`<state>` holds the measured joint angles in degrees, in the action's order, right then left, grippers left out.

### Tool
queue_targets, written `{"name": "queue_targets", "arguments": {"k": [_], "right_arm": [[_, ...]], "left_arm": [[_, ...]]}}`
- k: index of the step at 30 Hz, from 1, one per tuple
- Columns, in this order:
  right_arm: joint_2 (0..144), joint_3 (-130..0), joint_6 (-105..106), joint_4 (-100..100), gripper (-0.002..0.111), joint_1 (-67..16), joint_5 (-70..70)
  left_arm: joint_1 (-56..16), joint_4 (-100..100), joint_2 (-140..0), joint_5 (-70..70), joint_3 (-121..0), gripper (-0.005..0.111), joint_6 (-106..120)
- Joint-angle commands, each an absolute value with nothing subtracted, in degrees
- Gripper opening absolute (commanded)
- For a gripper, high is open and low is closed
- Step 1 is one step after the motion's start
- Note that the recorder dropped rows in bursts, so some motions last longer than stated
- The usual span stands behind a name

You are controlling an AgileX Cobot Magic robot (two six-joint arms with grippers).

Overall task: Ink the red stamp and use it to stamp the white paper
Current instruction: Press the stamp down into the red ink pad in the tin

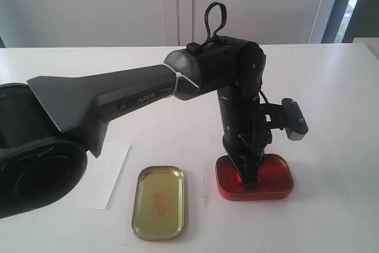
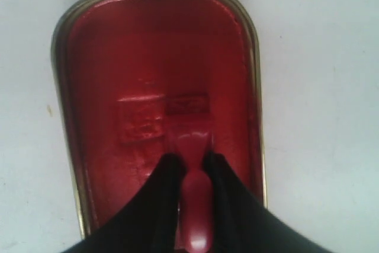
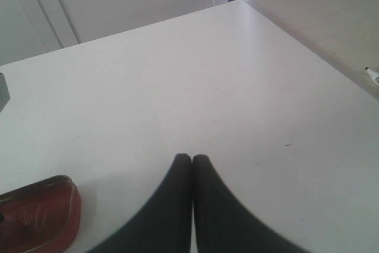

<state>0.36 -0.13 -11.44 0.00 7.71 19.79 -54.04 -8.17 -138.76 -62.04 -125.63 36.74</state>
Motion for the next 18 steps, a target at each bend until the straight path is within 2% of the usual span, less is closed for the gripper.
{"name": "queue_targets", "arguments": {"k": [1, 18], "right_arm": [[0.0, 0.0, -11.4, 0.0, 0.000, 8.0, 19.6], [0.0, 0.0, -11.4, 0.0, 0.000, 8.0, 19.6]], "left_arm": [[-54.3, -7.7, -143.6, -63.8, -123.6, 0.000, 37.0], [-54.3, -6.3, -144.4, -63.9, -123.6, 0.000, 37.0]]}}
